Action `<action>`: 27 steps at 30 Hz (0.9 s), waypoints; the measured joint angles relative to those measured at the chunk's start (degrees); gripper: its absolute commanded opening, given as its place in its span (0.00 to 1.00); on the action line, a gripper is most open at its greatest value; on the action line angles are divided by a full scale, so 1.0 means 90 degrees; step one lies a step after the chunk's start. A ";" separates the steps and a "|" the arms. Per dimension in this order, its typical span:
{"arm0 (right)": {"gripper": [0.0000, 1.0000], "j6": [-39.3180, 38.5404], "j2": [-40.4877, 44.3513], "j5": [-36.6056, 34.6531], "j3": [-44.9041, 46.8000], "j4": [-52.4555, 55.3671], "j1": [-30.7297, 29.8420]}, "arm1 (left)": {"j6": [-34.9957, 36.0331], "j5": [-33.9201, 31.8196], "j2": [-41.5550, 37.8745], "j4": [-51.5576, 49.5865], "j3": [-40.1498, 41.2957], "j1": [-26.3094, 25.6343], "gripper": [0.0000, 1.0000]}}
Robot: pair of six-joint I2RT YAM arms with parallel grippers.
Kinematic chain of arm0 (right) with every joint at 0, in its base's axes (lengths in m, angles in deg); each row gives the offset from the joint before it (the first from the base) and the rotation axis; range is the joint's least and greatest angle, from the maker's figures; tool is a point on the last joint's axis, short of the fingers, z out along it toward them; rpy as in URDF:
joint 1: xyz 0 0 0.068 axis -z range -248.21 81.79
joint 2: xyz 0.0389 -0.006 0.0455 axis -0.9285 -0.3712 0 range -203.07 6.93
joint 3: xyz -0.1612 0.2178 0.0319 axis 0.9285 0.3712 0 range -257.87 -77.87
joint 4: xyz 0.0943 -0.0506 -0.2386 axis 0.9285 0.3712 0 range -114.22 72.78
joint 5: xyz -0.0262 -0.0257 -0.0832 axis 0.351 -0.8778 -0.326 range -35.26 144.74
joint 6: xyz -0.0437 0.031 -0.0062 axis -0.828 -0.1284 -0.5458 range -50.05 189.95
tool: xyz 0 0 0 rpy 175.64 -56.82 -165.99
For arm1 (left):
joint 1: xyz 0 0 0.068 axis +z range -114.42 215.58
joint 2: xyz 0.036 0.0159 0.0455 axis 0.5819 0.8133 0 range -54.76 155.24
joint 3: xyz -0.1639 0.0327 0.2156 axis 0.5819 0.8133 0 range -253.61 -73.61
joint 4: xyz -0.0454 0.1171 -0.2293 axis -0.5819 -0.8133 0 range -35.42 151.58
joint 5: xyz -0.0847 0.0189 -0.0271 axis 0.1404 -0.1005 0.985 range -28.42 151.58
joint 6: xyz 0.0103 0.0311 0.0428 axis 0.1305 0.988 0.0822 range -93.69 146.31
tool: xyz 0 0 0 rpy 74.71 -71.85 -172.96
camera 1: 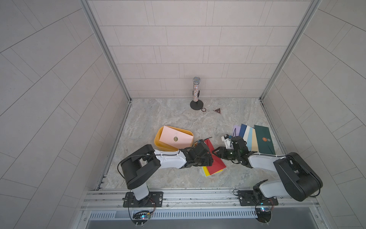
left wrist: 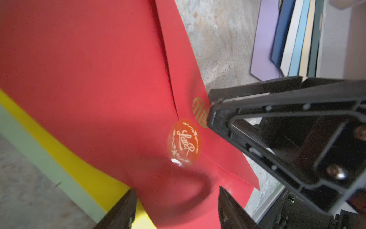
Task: Put the sealed envelopes into the storage box
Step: Pick up the envelope from the center of the board.
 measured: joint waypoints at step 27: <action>0.46 0.1749 0.2662 0.0814 0.0767 0.0821 0.0401 | -0.0058 0.0146 0.0000 0.0532 0.0211 0.0090 0.69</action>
